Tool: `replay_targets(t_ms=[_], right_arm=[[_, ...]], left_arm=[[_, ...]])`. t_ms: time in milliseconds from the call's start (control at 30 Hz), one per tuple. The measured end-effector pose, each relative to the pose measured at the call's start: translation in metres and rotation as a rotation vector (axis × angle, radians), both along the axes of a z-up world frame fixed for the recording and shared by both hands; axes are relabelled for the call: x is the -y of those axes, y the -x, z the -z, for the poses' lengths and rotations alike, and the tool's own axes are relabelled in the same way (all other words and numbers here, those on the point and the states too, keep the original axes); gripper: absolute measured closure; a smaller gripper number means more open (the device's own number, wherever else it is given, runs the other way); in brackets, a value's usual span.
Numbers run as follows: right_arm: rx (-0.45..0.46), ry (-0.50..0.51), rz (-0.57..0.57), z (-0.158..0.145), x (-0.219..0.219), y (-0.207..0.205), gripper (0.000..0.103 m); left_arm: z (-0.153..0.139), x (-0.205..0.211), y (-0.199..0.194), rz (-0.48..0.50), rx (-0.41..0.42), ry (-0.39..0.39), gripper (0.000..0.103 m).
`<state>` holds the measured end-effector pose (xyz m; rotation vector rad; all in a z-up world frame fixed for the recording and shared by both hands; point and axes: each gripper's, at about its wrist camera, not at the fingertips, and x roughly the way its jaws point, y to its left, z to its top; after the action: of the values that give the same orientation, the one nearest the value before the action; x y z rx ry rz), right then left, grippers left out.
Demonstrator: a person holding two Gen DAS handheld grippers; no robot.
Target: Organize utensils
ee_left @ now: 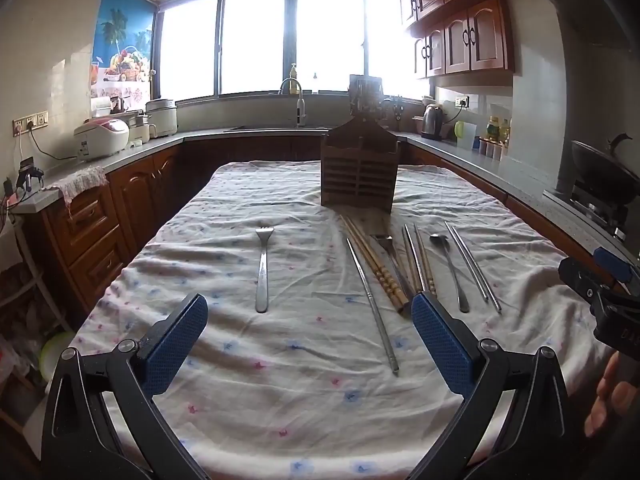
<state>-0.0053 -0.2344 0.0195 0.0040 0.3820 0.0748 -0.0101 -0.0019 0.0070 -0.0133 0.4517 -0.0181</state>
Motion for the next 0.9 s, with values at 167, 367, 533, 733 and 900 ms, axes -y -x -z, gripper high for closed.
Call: replay_targets(t_ms=[167,367,533,733,900], right_arm=[[0.0,-0.006,0.0,0.0004,0.0007,-0.0002,0.0],[0.008,-0.017,0.0,0.0018,0.0025,0.0006,0.0],[0.013,-0.023,-0.006,0.0012,0.0029,0.0013,0.0],[0.019,-0.026,-0.011,-0.0009,0.0033,0.002,0.0],[0.024,-0.027,-0.015,-0.002,0.0032,0.0024,0.0]], left_arm=[[0.0,-0.0009,0.0005,0.001,0.006,-0.001,0.0],[-0.001,-0.0013,0.0,0.0,0.009,-0.003,0.0],[-0.0013,-0.0013,-0.0002,-0.003,0.01,-0.002,0.0],[-0.0041,0.0003,-0.0009,0.002,0.016,0.0,0.0],[-0.0048,-0.0027,0.001,0.003,0.02,0.001,0.0]])
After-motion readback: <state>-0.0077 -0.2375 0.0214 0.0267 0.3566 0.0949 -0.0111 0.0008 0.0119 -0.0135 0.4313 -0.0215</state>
